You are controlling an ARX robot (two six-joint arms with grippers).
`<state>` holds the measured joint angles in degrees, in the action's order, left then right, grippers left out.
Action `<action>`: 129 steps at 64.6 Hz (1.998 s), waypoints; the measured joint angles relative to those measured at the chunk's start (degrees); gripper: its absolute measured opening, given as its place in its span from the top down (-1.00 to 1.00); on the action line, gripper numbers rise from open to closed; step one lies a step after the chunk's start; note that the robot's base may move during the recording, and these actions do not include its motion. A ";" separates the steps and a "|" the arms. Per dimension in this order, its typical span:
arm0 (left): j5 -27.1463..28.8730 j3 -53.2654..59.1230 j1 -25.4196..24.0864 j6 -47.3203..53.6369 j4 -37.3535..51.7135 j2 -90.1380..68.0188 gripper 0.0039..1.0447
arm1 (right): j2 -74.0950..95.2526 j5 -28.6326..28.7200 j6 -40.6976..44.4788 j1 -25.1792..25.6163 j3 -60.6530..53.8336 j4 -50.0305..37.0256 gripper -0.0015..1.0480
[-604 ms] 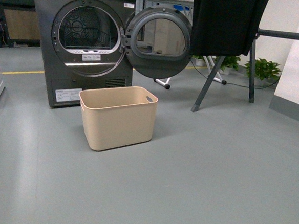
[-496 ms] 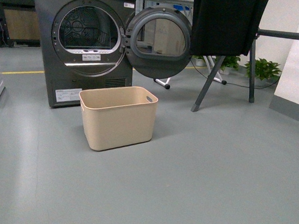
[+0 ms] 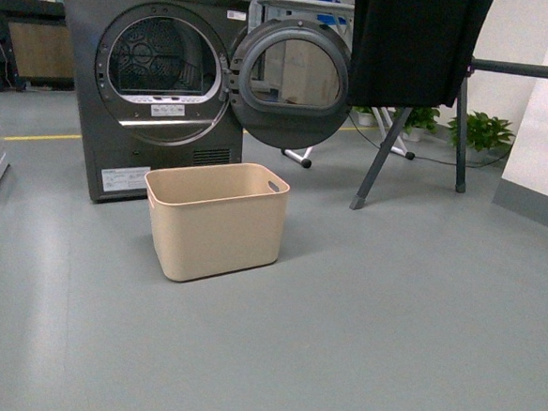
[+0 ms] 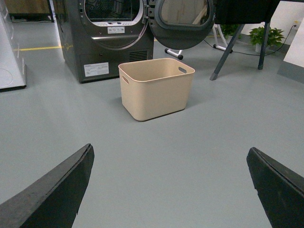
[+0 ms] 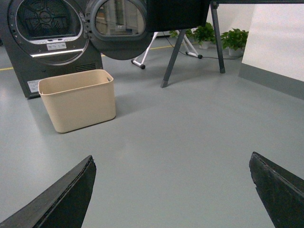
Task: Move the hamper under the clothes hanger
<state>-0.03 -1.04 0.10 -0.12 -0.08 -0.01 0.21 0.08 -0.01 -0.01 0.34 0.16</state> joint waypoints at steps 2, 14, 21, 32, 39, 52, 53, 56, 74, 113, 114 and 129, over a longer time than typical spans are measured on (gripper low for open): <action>0.00 0.00 0.00 0.00 0.00 0.00 -0.88 | 0.00 0.00 0.00 0.00 0.00 0.00 -0.85; 0.00 0.00 0.00 0.00 0.00 0.00 -0.88 | 0.00 0.00 0.00 0.00 0.00 0.00 -0.85; 0.00 0.00 0.00 0.00 0.00 0.00 -0.88 | 0.00 0.00 0.00 0.00 0.00 0.00 -0.85; 0.00 0.00 0.00 0.00 0.00 0.00 -0.88 | 0.00 0.00 0.00 0.00 0.00 0.00 -0.85; -0.02 0.00 0.00 0.00 0.00 0.02 -0.88 | 0.00 -0.02 0.00 0.00 0.00 0.00 -0.85; 0.00 0.00 0.00 0.00 0.00 0.02 -0.88 | 0.00 0.00 0.00 0.00 0.00 0.00 -0.85; 0.00 0.00 0.00 0.00 0.00 0.02 -0.88 | 0.00 0.00 0.00 0.00 0.00 0.00 -0.85; 0.00 0.00 0.00 0.00 0.00 0.02 -0.88 | 0.00 0.00 0.00 0.00 0.00 0.00 -0.85; 0.00 0.00 0.00 0.00 0.00 0.00 -0.88 | 0.00 -0.02 0.00 0.00 0.00 0.00 -0.85; 0.00 0.00 0.00 0.00 -0.02 0.00 -0.88 | 0.00 0.00 0.00 0.00 0.00 -0.02 -0.85; -0.02 0.00 0.00 -0.02 -0.02 -0.04 -0.88 | 0.00 0.00 0.02 0.00 0.00 0.00 -0.85; -0.02 0.00 0.00 0.00 0.02 -0.04 -0.88 | 0.00 -0.13 0.00 0.00 0.00 0.04 -0.85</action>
<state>-0.05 -1.04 0.10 -0.12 -0.05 -0.05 0.21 -0.05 -0.01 -0.01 0.34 0.21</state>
